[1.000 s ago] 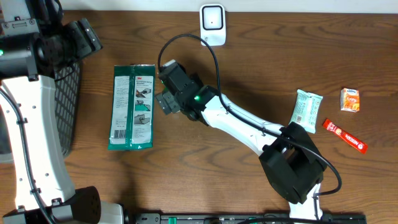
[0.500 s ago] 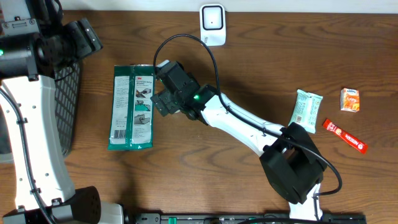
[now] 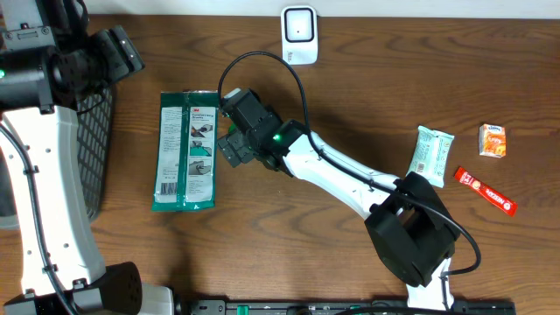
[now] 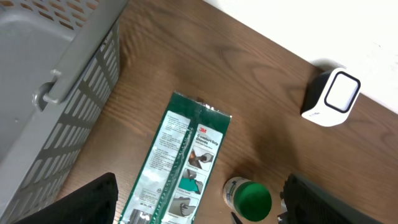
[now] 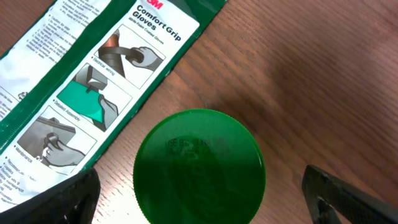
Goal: Scan the item barcode
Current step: 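Grasp the green-lidded tub with the right gripper and lift it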
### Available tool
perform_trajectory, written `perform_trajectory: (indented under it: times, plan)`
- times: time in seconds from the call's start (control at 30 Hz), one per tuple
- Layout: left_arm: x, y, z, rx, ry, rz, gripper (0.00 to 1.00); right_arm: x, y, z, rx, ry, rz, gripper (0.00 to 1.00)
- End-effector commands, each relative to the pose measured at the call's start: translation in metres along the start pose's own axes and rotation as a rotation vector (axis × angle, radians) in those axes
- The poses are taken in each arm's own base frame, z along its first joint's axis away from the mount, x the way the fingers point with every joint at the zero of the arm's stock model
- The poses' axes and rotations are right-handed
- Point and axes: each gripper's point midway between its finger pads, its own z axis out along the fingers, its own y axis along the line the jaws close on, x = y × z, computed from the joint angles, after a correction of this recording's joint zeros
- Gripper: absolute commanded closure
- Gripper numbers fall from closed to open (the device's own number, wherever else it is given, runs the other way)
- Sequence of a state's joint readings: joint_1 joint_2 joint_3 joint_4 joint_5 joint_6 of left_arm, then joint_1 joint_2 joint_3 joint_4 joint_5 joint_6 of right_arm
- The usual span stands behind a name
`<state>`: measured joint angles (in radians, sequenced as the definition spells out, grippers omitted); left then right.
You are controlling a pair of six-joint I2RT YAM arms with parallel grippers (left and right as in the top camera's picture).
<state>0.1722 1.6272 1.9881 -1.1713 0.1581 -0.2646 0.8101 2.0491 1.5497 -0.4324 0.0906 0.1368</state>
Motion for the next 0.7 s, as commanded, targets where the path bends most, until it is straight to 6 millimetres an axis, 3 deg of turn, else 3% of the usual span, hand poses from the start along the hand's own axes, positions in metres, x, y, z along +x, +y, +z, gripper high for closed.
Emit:
perform_trajectory:
  times: [0.0,0.27,0.4,0.6,0.67]
  plan:
    - [-0.001,0.0,0.0,0.004,0.001,0.006,0.15,-0.004,-0.006,-0.014,0.018,-0.01,-0.002,0.01]
    - [-0.001,0.0,0.0,0.004,0.001,0.006,0.15,-0.023,-0.029,-0.071,0.019,-0.053,0.044,0.01]
    - [-0.001,0.0,0.0,0.004,0.001,0.006,0.15,-0.03,-0.024,-0.1,-0.081,-0.074,0.063,0.01]
    - [-0.001,0.0,0.0,0.004,0.001,0.006,0.15,-0.032,-0.014,-0.11,-0.153,-0.08,0.062,0.01]
    - [-0.001,0.0,0.0,0.004,0.001,0.006,0.15,-0.03,-0.01,-0.11,-0.162,-0.071,0.057,0.13]
